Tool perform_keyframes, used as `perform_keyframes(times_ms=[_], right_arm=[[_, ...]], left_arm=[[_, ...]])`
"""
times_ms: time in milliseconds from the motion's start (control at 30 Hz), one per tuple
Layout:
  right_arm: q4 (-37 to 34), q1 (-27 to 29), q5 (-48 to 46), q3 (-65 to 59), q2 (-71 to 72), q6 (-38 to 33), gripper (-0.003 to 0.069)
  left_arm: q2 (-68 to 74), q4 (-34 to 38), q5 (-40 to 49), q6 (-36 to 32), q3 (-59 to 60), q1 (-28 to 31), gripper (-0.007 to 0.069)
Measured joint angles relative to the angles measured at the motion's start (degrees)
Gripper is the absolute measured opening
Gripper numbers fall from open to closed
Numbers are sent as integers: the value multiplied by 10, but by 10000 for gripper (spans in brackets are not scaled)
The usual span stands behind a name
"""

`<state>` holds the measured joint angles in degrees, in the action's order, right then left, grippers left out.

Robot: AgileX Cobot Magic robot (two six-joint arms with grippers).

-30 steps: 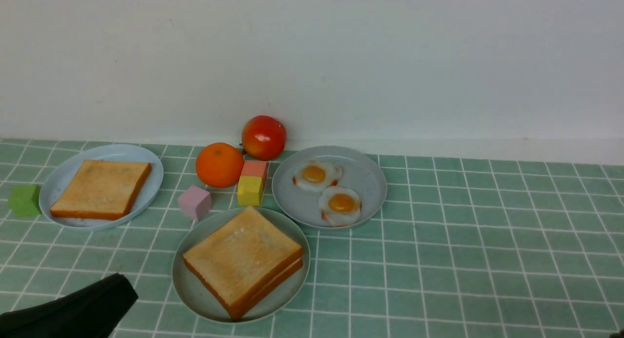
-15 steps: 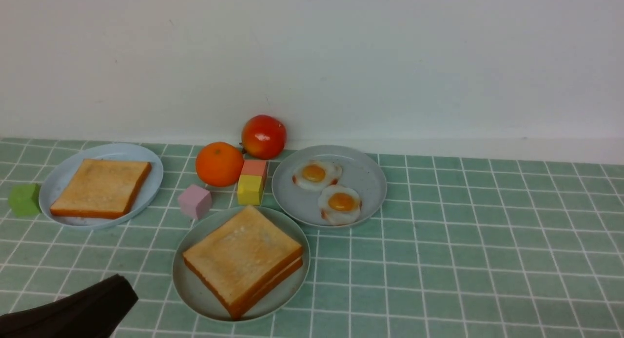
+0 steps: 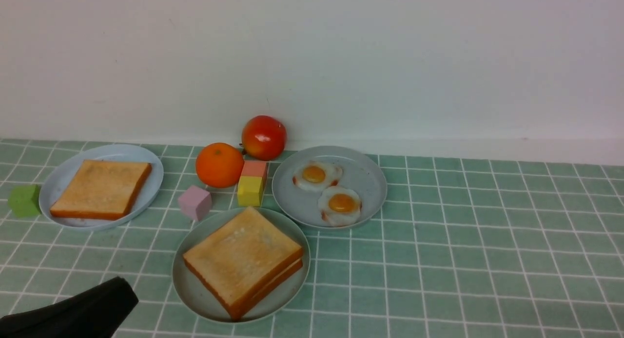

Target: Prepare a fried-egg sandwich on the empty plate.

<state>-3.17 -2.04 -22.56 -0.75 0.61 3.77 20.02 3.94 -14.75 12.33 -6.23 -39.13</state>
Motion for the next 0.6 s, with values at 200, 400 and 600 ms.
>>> perform_keyframes(times_ms=[200, 400, 600], right_arm=[[0, 0, 0, 0, 0, 0, -5], [0, 1, 0, 0, 0, 0, -3], [0, 1, 0, 0, 0, 0, 0]], left_arm=[[0, 0, 1, 0, 0, 0, 4], [0, 1, -5, -2, 3, 0, 11], [-22, 57, 6, -42, 25, 80, -13]])
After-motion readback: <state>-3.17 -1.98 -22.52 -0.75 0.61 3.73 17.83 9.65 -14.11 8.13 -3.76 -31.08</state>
